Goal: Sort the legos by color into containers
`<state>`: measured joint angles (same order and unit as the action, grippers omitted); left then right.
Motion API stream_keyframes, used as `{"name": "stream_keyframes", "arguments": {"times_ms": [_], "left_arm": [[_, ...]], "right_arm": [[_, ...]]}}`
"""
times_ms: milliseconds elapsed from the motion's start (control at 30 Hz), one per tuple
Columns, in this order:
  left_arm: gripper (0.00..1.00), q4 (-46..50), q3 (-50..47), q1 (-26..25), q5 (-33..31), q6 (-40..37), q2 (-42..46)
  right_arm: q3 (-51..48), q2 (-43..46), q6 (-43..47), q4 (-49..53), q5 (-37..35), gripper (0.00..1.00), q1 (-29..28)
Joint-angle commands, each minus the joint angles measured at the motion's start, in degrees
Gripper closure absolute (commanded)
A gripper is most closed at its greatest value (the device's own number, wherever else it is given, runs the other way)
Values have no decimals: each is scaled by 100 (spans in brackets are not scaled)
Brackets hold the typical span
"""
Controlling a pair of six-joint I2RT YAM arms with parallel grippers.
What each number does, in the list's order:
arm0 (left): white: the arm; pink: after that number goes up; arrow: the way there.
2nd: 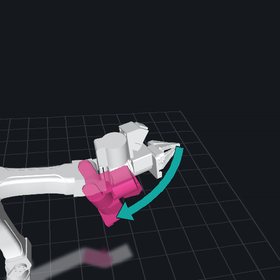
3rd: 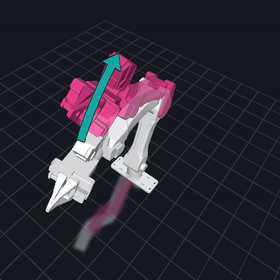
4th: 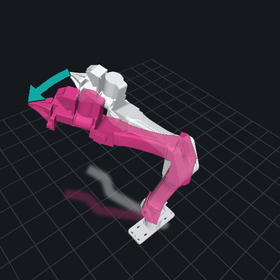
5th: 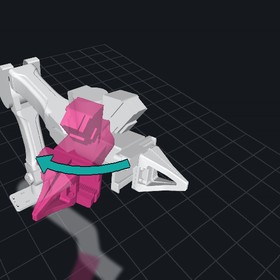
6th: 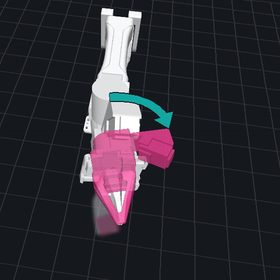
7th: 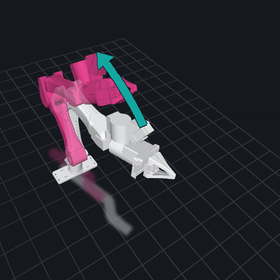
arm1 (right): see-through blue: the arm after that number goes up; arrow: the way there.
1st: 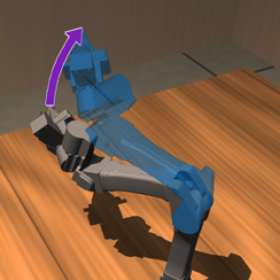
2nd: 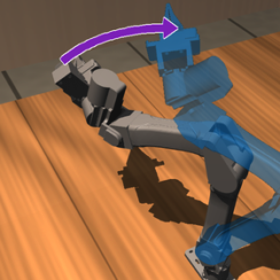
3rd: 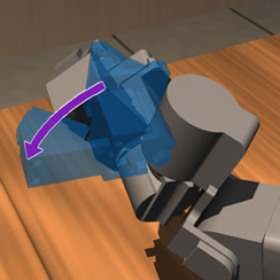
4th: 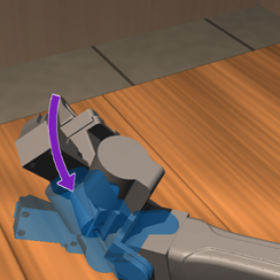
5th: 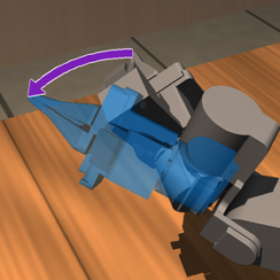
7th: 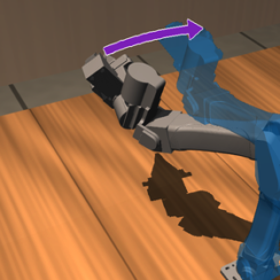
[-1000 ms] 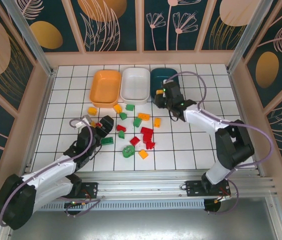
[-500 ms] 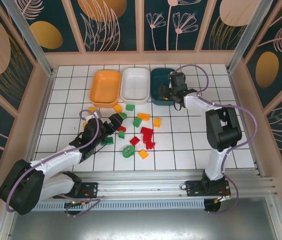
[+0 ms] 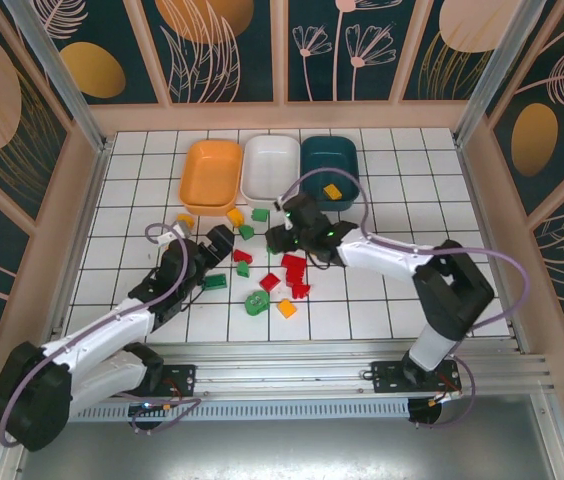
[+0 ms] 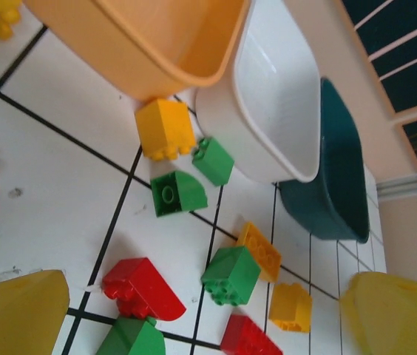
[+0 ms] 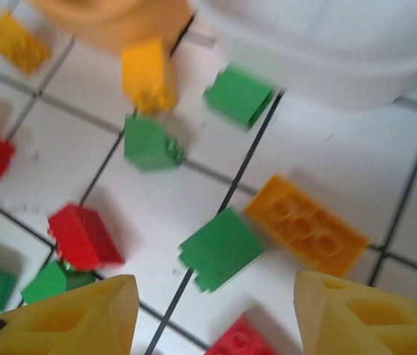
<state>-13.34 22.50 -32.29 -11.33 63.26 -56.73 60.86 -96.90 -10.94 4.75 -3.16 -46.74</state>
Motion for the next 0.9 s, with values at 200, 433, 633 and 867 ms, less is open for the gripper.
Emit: {"name": "stream_keyframes", "arguments": {"times_ms": [200, 433, 633, 867], "left_arm": [[2, 362, -517, 6, -266, -3, 868], [2, 335, -503, 19, -343, -19, 866], [2, 359, -392, 14, -350, -136, 795], [2, 394, -387, 16, -404, -183, 799]], "right_arm": [[623, -1065, 554, 304, -283, 36, -283], [813, -1375, 609, 278, -299, 40, -327], [986, -1404, 661, 343, -360, 43, -336], [1108, -1535, 496, 313, -291, 37, -206]]}}
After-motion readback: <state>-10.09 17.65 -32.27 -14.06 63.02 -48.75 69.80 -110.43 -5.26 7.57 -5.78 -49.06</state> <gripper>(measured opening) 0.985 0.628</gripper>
